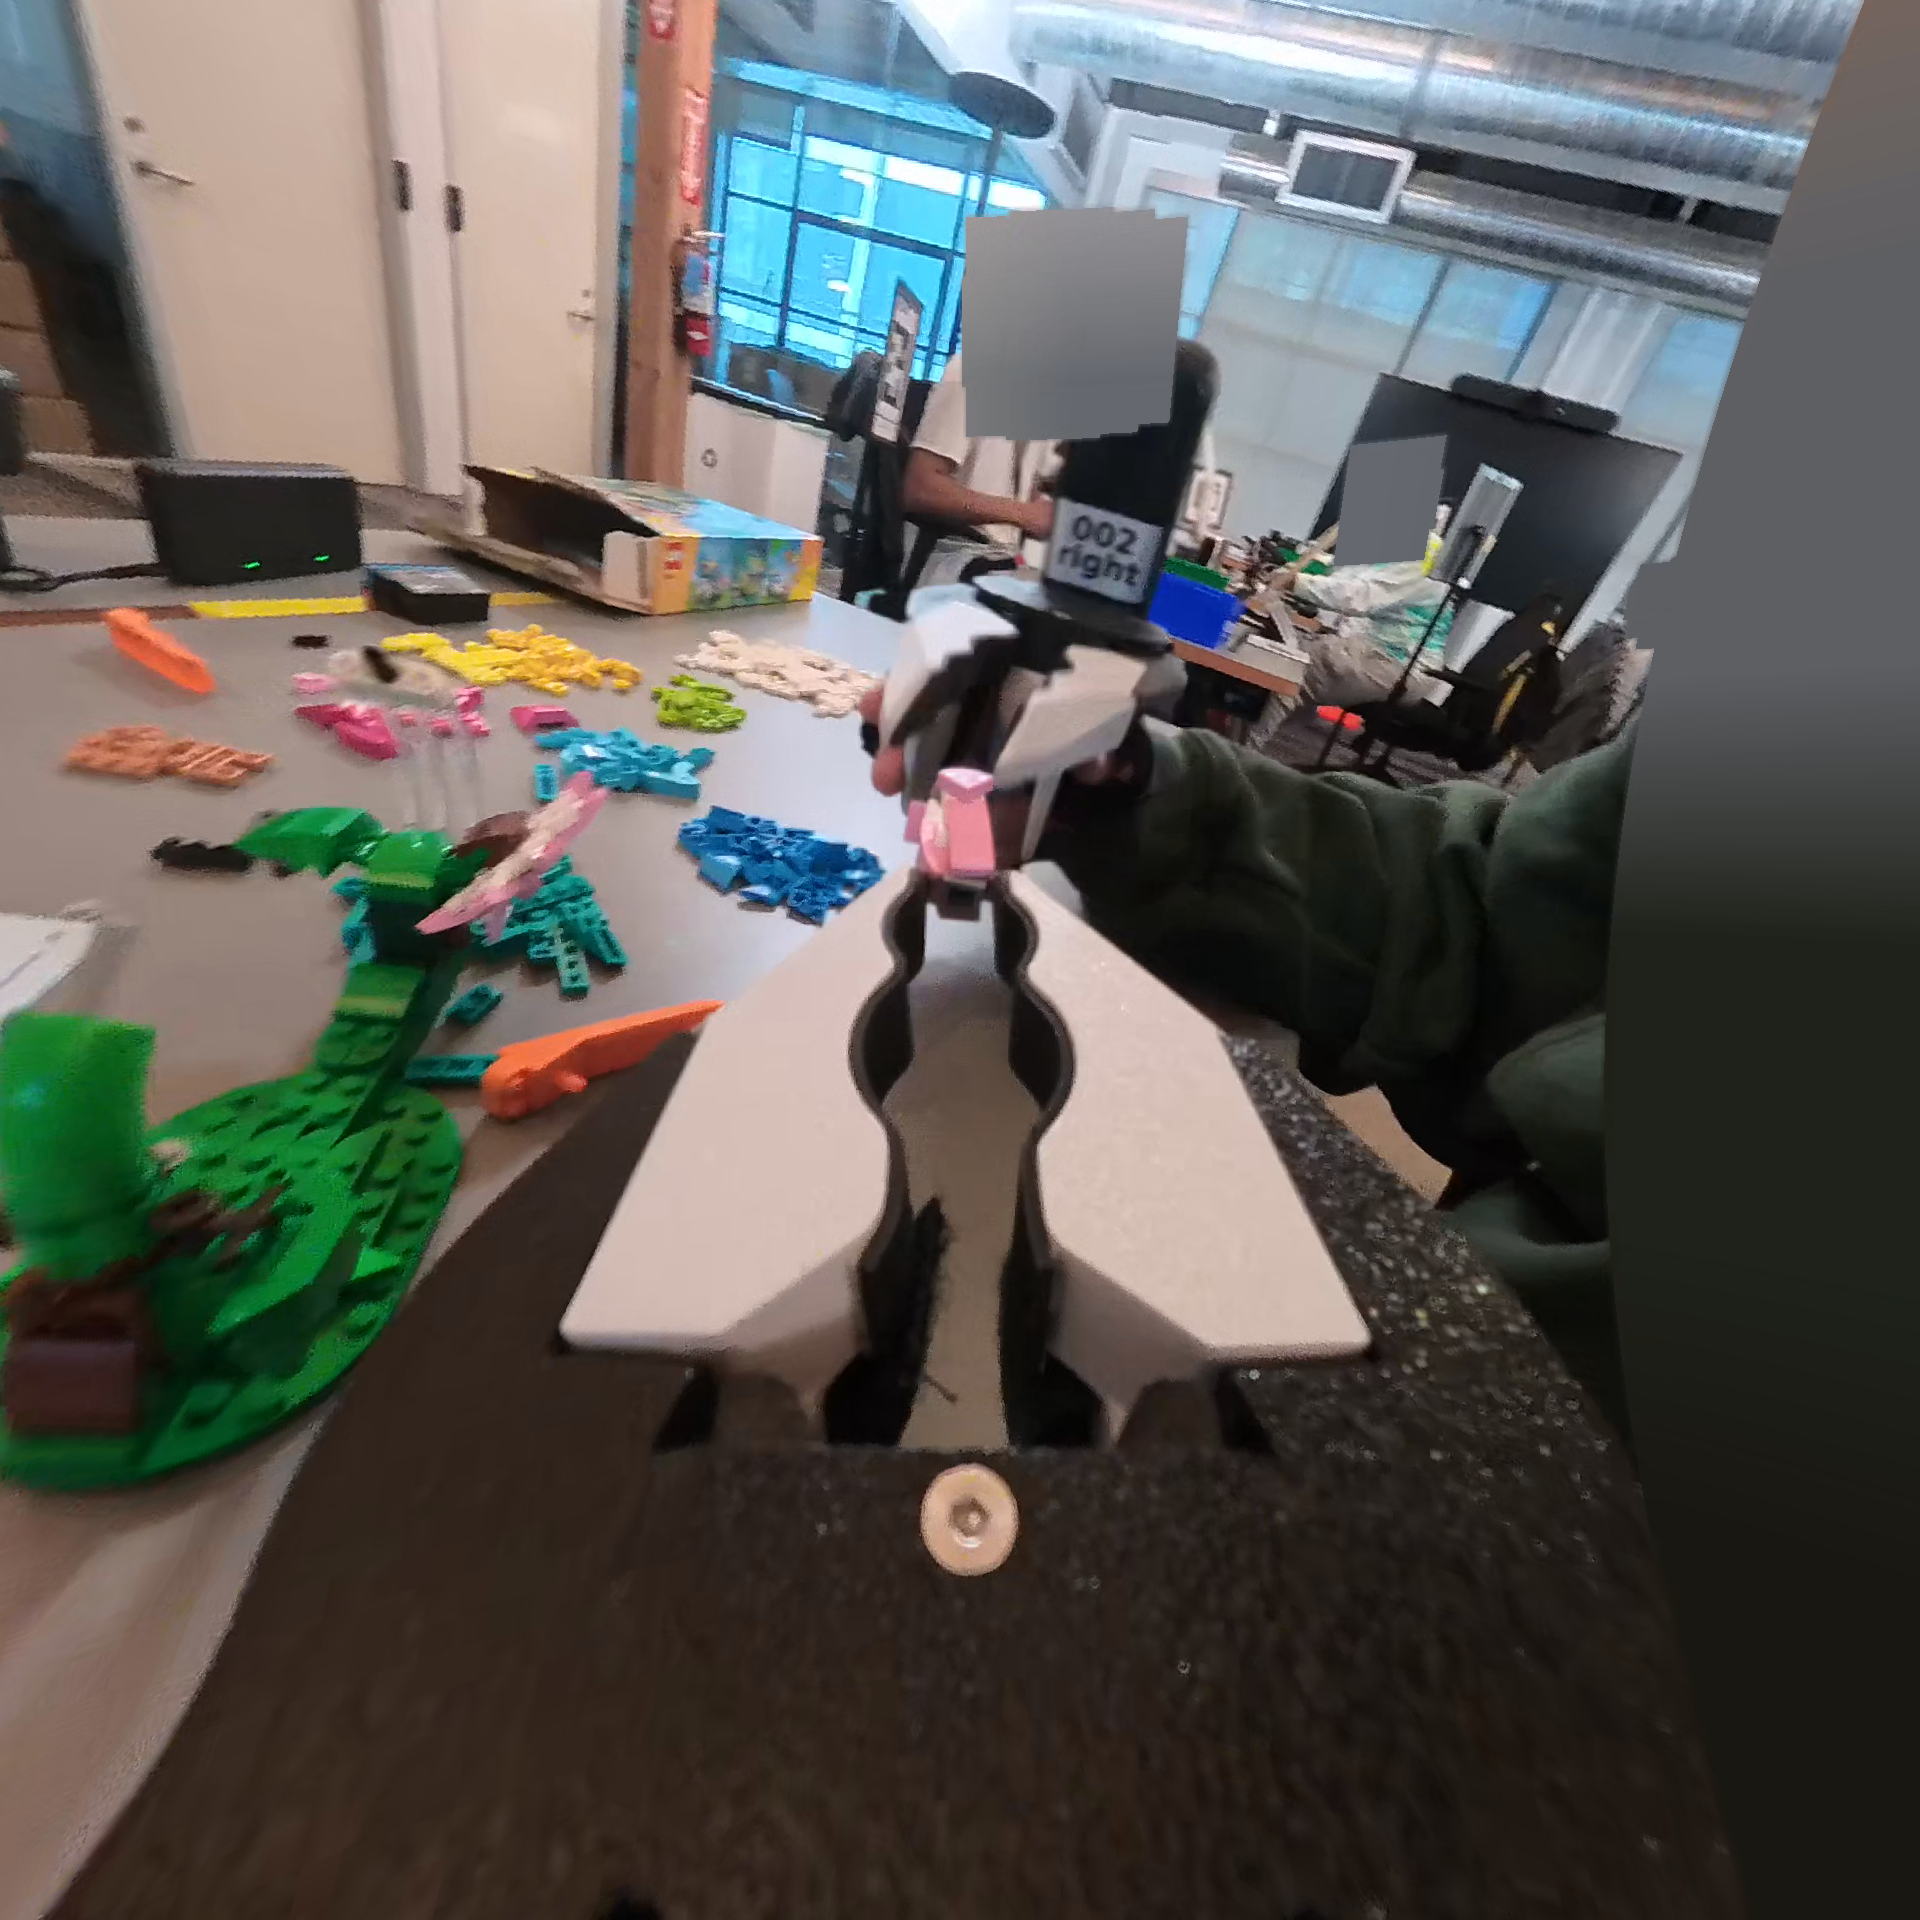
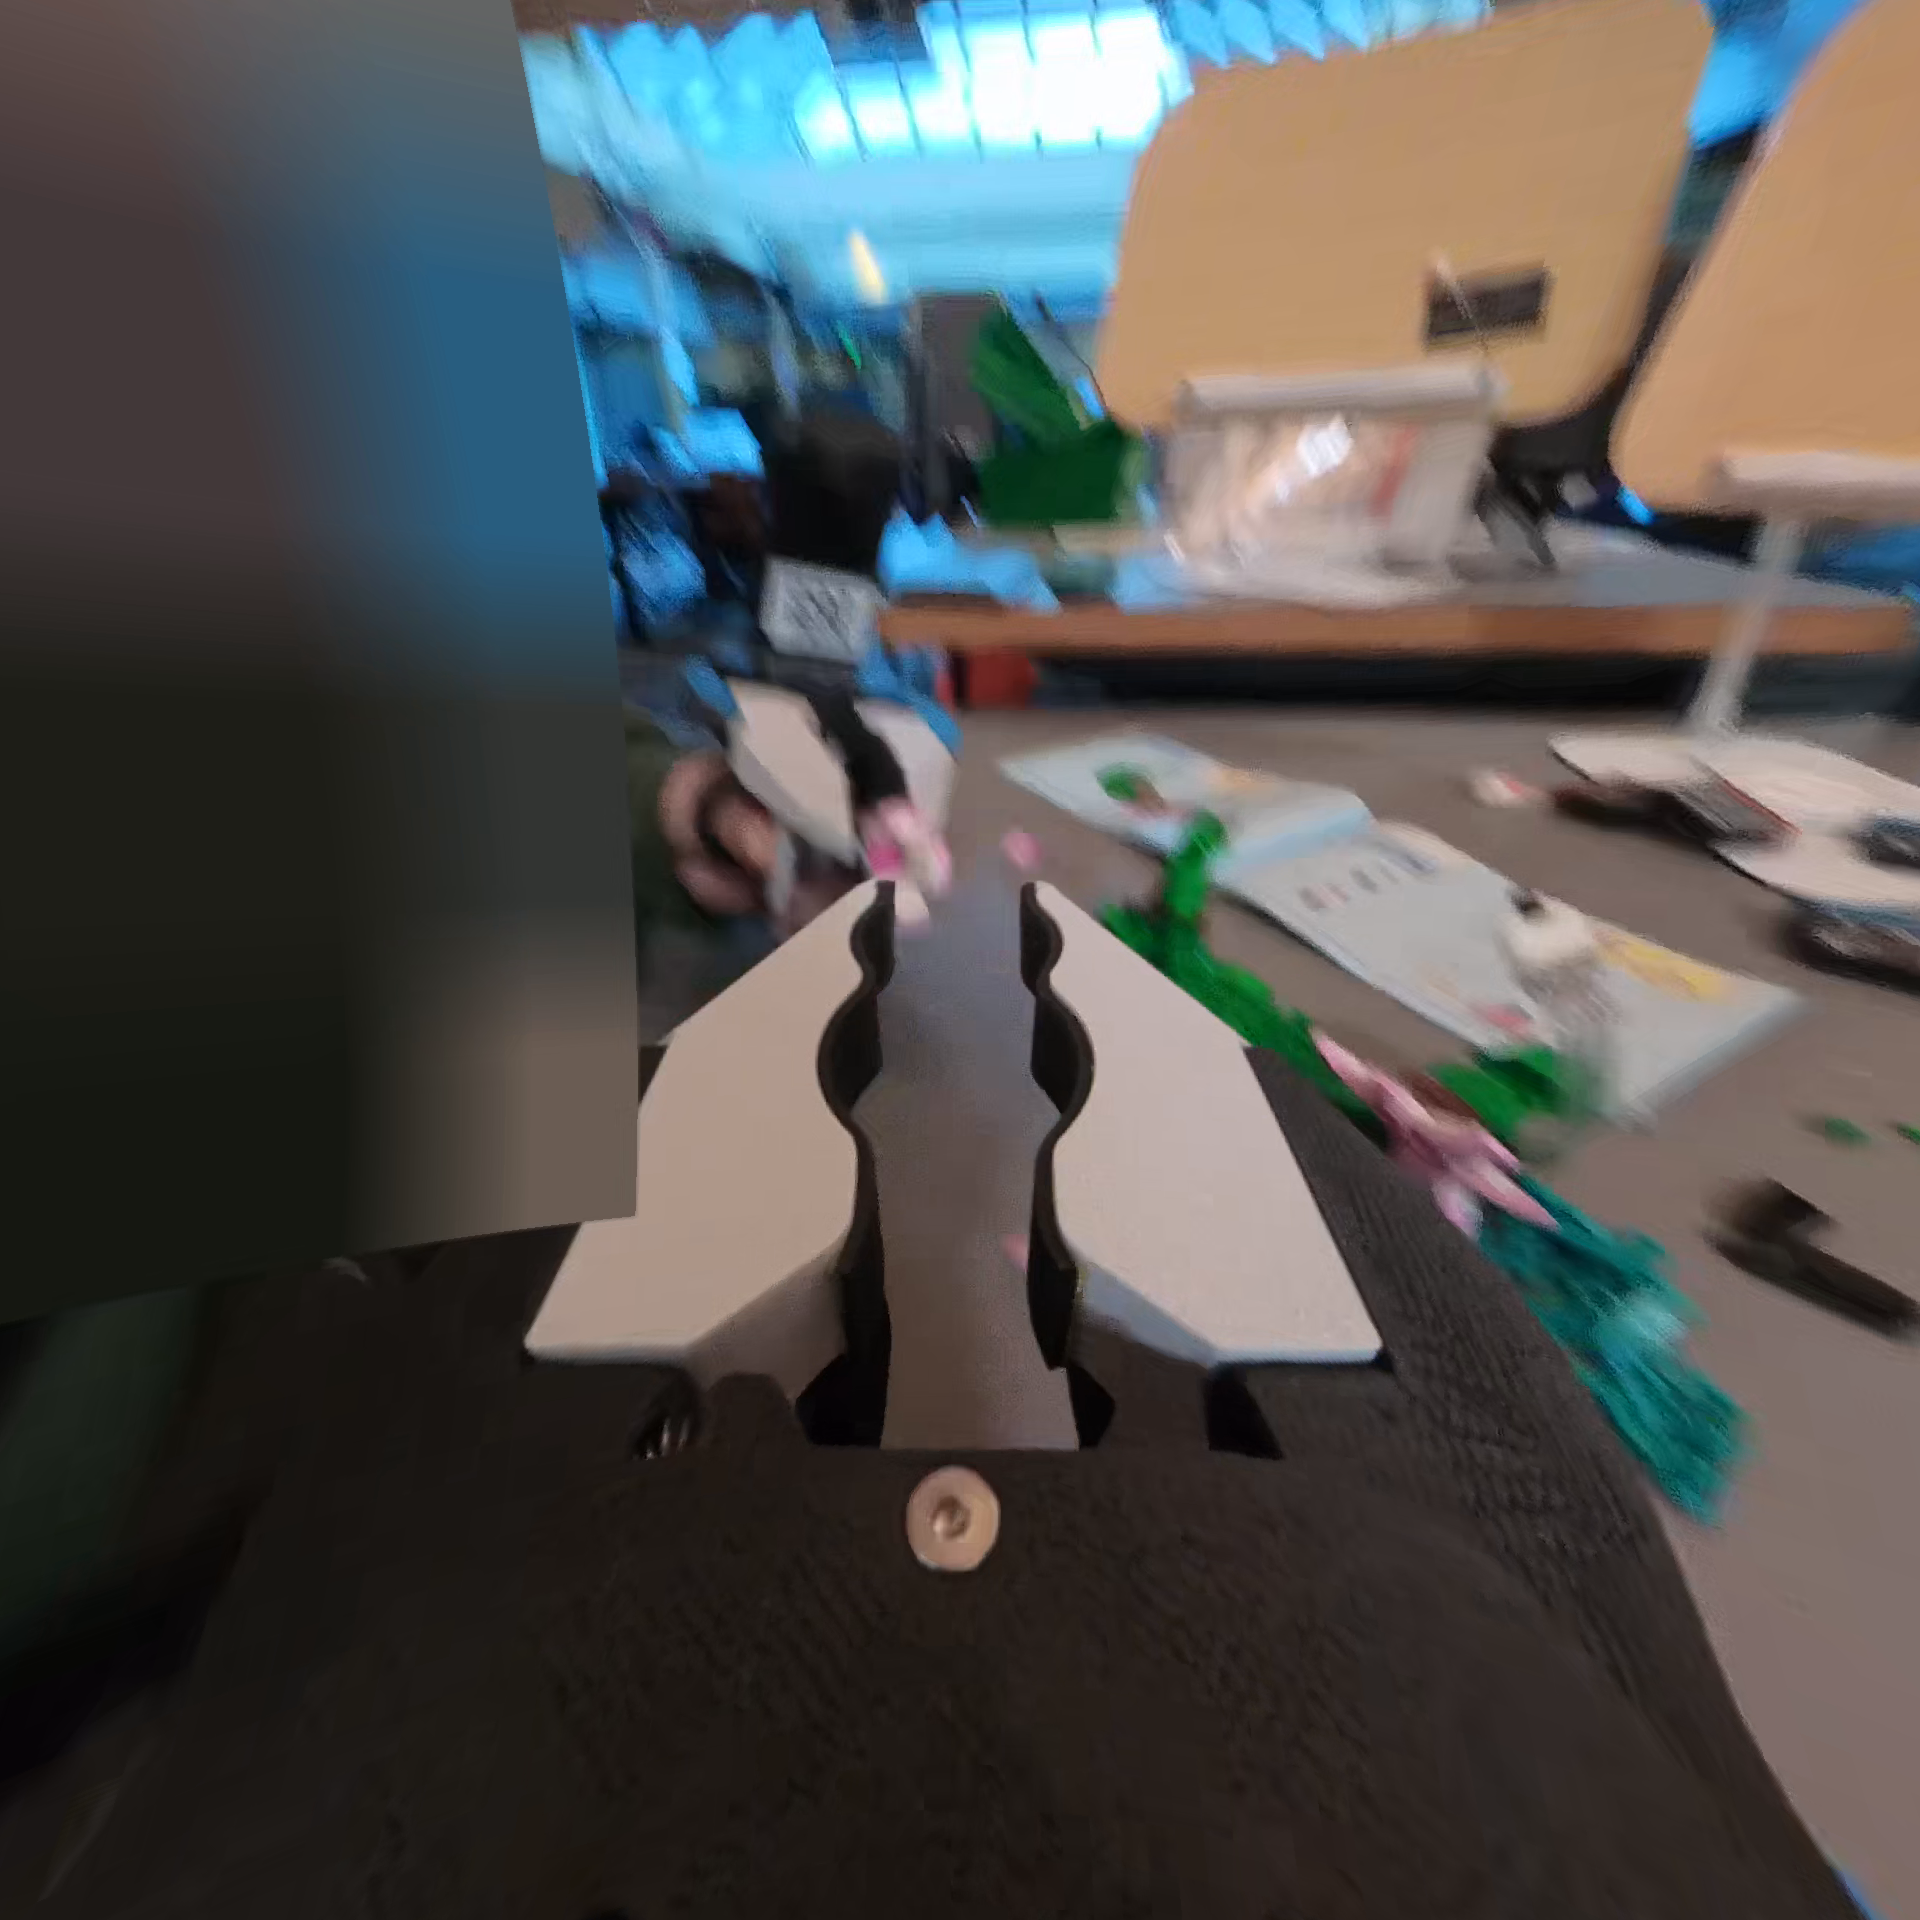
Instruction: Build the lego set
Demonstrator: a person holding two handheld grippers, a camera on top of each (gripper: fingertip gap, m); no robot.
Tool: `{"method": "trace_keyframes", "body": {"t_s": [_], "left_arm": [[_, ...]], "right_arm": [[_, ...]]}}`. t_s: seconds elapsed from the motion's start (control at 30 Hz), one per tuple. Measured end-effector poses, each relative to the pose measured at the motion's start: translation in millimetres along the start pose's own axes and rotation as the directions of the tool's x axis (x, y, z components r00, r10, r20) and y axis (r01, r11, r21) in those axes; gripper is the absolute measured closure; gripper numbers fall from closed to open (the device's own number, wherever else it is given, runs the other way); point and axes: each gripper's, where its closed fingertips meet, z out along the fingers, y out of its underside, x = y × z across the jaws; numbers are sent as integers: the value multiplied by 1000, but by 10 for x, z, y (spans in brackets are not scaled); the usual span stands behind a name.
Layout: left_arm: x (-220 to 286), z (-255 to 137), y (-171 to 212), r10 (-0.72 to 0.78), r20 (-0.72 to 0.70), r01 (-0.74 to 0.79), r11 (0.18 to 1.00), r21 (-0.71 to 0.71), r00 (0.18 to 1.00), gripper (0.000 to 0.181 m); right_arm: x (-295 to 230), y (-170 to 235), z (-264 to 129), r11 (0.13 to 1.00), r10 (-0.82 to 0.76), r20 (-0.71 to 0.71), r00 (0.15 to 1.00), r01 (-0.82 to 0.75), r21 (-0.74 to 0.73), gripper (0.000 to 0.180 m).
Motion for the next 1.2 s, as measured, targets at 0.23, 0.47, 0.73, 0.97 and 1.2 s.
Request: {"method": "trace_keyframes", "body": {"t_s": [0.23,0.47,0.73,0.97,1.2], "left_arm": [[-249,-108,77,-68,82,68,998,7,994,170],[-261,-122,38,-83,82,80,996,29,993,170],[-221,-139,-83,-99,53,92,988,121,994,171],[-196,-167,-155,-66,60,56,986,155,996,171],[-216,-176,-156,-73,59,62,985,164,996,171]], "right_arm": [[292,878,-81,879,-18,-102,995,-33,-476,165],[284,1047,-112,815,-18,-102,995,-44,-577,175],[369,1113,-78,785,29,-266,964,-187,-591,176],[365,1100,-35,788,131,-433,892,-359,-501,173],[382,1105,-13,773,107,-520,847,-400,-493,173]]}}
